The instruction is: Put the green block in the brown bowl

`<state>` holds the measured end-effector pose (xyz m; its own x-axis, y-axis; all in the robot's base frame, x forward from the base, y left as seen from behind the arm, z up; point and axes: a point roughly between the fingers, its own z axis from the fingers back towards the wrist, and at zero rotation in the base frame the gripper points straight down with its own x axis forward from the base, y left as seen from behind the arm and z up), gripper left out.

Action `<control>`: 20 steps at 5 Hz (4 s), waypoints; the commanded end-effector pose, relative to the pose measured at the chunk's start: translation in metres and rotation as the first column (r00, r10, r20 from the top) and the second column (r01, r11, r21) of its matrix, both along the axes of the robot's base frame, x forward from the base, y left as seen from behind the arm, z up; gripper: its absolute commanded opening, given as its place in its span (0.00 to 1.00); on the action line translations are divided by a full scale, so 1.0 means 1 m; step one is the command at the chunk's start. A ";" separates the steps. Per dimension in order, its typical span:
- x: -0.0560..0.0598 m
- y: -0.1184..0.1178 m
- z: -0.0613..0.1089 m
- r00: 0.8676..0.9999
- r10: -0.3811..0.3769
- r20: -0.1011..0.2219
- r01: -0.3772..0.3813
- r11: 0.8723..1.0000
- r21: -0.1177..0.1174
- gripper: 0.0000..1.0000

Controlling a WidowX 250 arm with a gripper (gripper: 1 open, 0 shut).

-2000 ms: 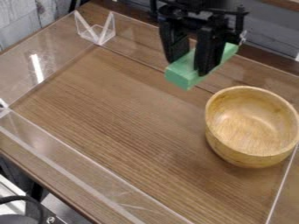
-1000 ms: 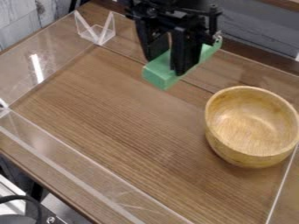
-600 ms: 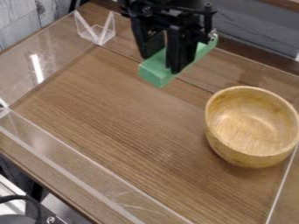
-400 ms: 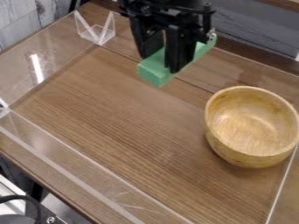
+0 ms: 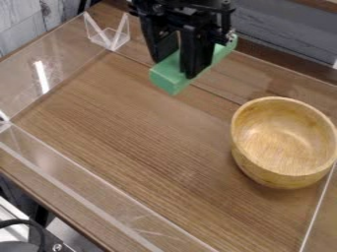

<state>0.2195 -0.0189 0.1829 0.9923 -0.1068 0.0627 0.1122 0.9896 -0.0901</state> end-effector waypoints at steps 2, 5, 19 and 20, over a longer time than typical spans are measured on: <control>0.007 0.003 0.013 0.997 -0.004 0.075 0.003 1.000 0.012 0.00; 0.017 -0.074 0.001 0.994 -0.072 0.087 0.070 0.997 0.026 0.00; 0.057 -0.097 -0.066 0.966 0.077 0.247 -0.081 0.997 0.006 0.00; 0.058 -0.098 -0.067 0.965 0.080 0.249 -0.084 0.996 0.005 0.00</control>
